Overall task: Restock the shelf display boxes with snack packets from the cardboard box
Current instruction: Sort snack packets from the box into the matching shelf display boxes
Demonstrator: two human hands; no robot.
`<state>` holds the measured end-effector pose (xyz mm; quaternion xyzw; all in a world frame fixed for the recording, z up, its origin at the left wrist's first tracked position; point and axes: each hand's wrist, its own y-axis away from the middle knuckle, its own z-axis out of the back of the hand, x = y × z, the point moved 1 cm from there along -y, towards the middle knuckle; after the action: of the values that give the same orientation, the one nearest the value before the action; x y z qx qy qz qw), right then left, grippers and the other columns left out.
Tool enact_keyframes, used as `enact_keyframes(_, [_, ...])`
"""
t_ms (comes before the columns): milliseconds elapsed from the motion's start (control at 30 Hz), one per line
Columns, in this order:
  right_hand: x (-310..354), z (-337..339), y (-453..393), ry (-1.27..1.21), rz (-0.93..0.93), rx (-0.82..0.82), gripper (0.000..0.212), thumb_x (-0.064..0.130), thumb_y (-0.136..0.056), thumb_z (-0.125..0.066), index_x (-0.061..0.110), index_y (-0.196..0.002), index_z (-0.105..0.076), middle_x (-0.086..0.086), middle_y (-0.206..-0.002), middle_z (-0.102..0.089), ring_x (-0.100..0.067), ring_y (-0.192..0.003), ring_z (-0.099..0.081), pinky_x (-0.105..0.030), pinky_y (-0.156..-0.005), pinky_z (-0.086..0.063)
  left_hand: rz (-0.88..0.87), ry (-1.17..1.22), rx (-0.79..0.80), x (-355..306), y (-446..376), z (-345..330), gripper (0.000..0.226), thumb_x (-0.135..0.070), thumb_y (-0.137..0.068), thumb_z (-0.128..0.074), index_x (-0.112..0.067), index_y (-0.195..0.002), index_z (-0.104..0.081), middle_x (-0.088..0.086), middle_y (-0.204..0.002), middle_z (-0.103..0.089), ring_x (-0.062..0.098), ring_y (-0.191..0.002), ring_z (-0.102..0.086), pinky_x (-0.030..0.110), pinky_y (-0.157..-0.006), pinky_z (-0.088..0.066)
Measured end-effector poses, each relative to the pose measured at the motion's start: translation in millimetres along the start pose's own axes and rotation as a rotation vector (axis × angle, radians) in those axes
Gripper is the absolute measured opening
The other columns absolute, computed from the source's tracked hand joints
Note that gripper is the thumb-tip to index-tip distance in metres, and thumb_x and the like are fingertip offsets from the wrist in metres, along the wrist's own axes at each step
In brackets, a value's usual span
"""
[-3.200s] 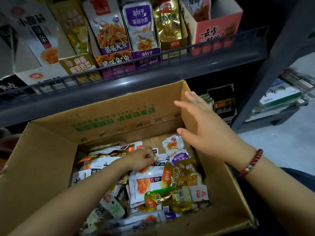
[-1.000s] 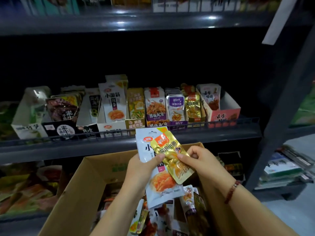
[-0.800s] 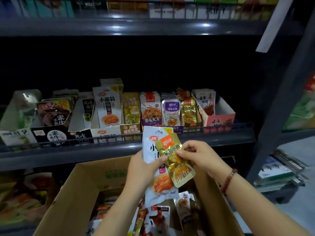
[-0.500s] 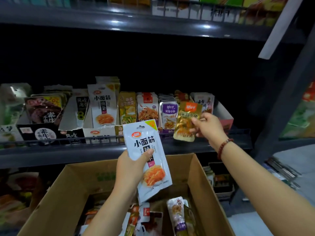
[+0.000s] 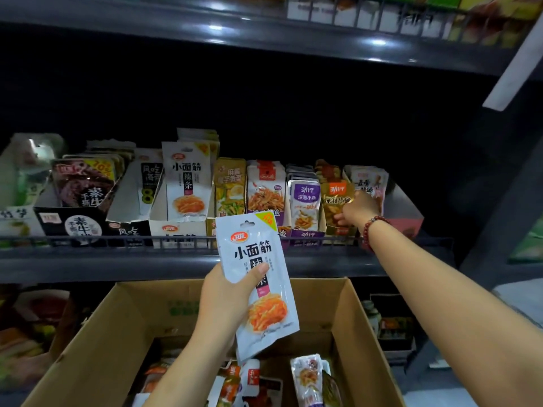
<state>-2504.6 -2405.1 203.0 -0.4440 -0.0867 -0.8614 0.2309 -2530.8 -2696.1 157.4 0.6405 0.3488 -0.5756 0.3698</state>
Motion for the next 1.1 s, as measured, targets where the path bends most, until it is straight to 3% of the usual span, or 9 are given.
enact_keyframes(67, [-2.4,-1.8,-3.9,0.033,0.075,-0.025,0.056,-0.002,-0.094,-0.05,0.009,-0.144,-0.028,-0.018,-0.121,-0.061,-0.024,-0.092,-0.067,-0.019,-0.051,-0.046,0.001,-0.014,0.006,1.2,-0.8,1.1,0.012,-0.021,-0.085,-0.07,-0.025,-0.093,-0.063,-0.005,-0.089,-0.073,0.012,-0.074,-0.072,0.027,-0.059,-0.055])
enact_keyframes(333, [-5.9,-7.2,-11.0,0.089,0.308,-0.159,0.077,-0.001,-0.084,-0.064,0.014,-0.149,-0.025,-0.01,-0.15,-0.035,-0.029,-0.132,-0.042,-0.031,-0.095,-0.042,0.017,-0.009,0.031,2.3,-0.2,-0.8,0.012,-0.02,-0.084,-0.071,-0.025,-0.093,-0.063,-0.004,-0.089,-0.074,0.016,-0.077,-0.073,0.036,-0.069,-0.059])
enact_keyframes(433, [-2.0,-8.2,-1.0,0.075,0.351,-0.168,0.068,0.0,-0.087,-0.06,0.017,-0.146,-0.032,-0.007,-0.148,-0.036,-0.028,-0.122,-0.052,-0.032,-0.092,-0.047,0.025,0.003,0.036,1.6,-1.0,-0.2,0.012,-0.02,-0.084,-0.071,-0.025,-0.092,-0.063,-0.003,-0.088,-0.074,0.016,-0.076,-0.073,0.037,-0.07,-0.059])
enact_keyframes(500, [3.3,-10.2,12.9,0.087,0.385,-0.144,0.058,0.004,-0.089,-0.058,0.02,-0.142,-0.038,-0.003,-0.14,-0.045,-0.02,-0.088,-0.064,-0.026,-0.072,-0.056,0.029,0.011,0.034,0.8,-1.0,1.3,0.012,-0.02,-0.084,-0.071,-0.024,-0.093,-0.063,-0.002,-0.089,-0.074,0.018,-0.079,-0.073,0.04,-0.073,-0.059])
enact_keyframes(567, [10.5,-13.1,30.5,0.05,0.413,-0.084,0.046,0.008,-0.091,-0.057,0.02,-0.134,-0.046,0.002,-0.123,-0.055,-0.006,-0.063,-0.055,-0.01,-0.048,-0.045,0.044,0.035,0.037,-1.5,-0.4,3.3,0.014,-0.02,-0.084,-0.071,-0.021,-0.097,-0.065,0.001,-0.092,-0.075,0.02,-0.081,-0.073,0.044,-0.077,-0.059])
enact_keyframes(633, [21.0,-16.5,50.2,-0.072,0.432,0.025,0.036,0.008,-0.093,-0.055,0.017,-0.127,-0.053,0.004,-0.116,-0.058,-0.002,-0.061,-0.055,-0.007,-0.041,-0.038,0.062,0.074,0.037,-5.6,-0.1,7.9,0.015,-0.02,-0.085,-0.07,-0.019,-0.099,-0.065,0.002,-0.091,-0.076,0.022,-0.081,-0.074,0.045,-0.076,-0.059])
enact_keyframes(833, [58.3,-26.9,107.9,-0.164,0.559,0.349,0.021,0.016,-0.095,-0.055,0.023,-0.114,-0.06,0.002,-0.1,-0.065,0.005,-0.067,-0.063,-0.016,-0.061,-0.054,0.023,0.155,-0.01,-26.3,-13.0,35.7,0.011,-0.021,-0.09,-0.065,-0.016,-0.1,-0.066,0.004,-0.085,-0.077,0.026,-0.082,-0.073,0.048,-0.08,-0.057])
enact_keyframes(1000, [82.1,-51.5,133.9,-0.091,0.583,0.617,0.046,0.033,-0.091,-0.06,0.022,-0.134,-0.047,0.005,-0.12,-0.062,-0.008,-0.1,-0.063,-0.025,-0.08,-0.056,-0.013,0.226,0.013,-44.8,-30.4,48.7,0.011,-0.019,-0.092,-0.062,-0.015,-0.102,-0.065,0.008,-0.089,-0.076,0.029,-0.084,-0.072,0.045,-0.078,-0.057])
enact_keyframes(1100, [92.7,-69.9,136.8,-0.147,0.522,0.667,0.059,0.024,-0.087,-0.068,0.022,-0.136,-0.037,0.002,-0.119,-0.065,-0.011,-0.1,-0.066,-0.031,-0.083,-0.056,-0.09,0.2,0.029,-54.8,-44.2,62.2,0.014,-0.018,-0.092,-0.063,-0.016,-0.105,-0.064,0.008,-0.094,-0.076,0.029,-0.085,-0.073,0.045,-0.078,-0.057])
